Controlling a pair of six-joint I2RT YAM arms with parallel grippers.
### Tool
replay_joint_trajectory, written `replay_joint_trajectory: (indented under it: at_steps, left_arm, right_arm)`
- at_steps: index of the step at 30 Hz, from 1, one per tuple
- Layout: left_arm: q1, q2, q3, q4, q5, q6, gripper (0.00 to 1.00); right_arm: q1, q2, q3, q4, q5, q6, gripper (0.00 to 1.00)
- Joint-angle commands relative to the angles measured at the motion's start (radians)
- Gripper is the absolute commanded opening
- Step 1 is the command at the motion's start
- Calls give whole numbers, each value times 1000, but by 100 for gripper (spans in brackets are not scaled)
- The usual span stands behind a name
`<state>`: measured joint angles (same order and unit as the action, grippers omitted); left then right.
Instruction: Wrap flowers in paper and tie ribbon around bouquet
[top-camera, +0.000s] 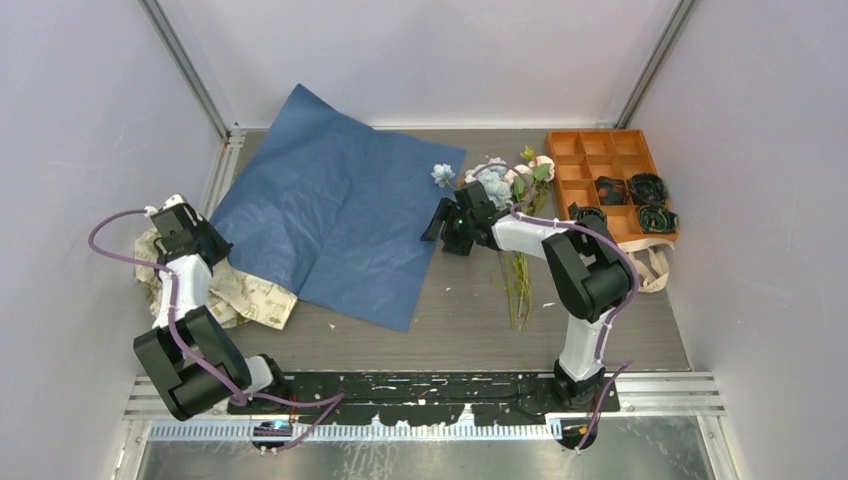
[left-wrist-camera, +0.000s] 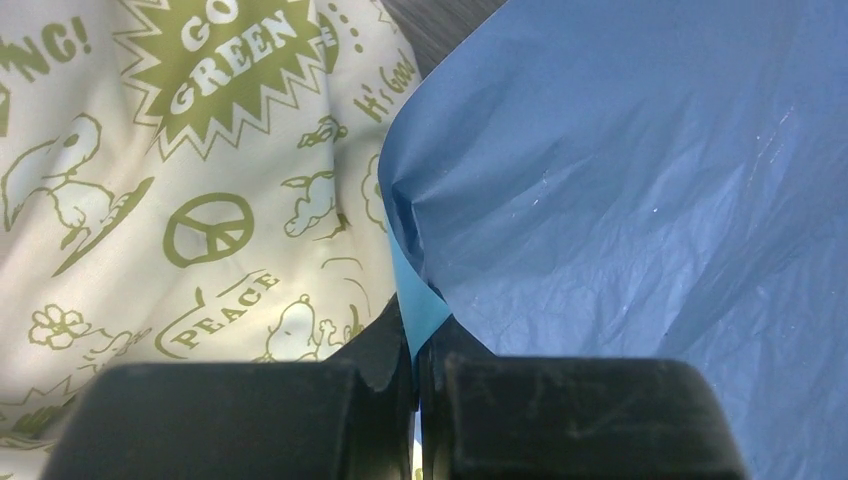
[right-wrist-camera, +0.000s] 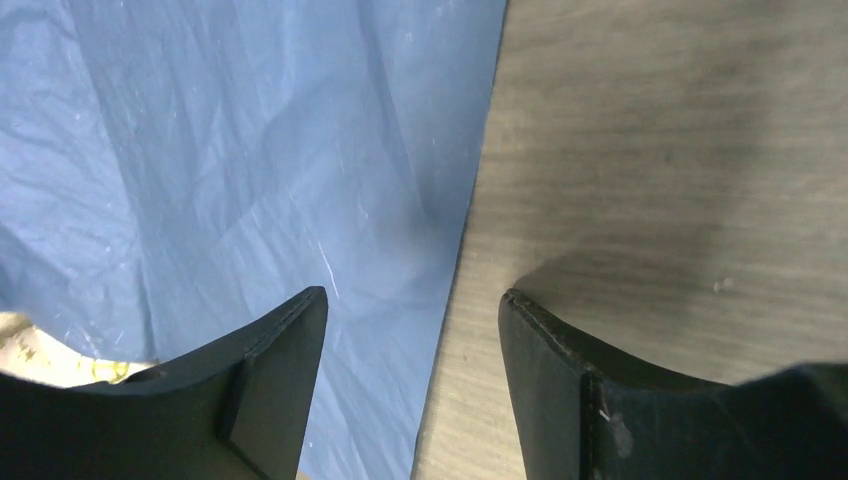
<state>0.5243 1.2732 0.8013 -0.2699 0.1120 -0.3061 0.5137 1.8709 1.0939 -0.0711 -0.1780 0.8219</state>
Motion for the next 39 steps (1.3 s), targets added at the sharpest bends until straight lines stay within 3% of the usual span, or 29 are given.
replay_joint_trajectory:
  at_steps: [1, 18, 31, 33, 39]
  left_arm:
    - [5, -7, -14, 92, -50, 36, 1]
    - [6, -35, -39, 117, -30, 44, 0]
    - [6, -41, -43, 124, -7, 35, 0]
    - [5, -41, -45, 130, -4, 35, 0]
    - [5, -49, -43, 129, -17, 59, 0]
  right_arm:
    - [20, -69, -95, 103, -47, 93, 69]
    - [105, -10, -241, 449, -112, 348, 68]
    - [239, -149, -301, 369, -1, 347, 67]
    - [237, -128, -288, 380, 8, 331, 57]
    - [216, -98, -178, 271, 80, 204, 3]
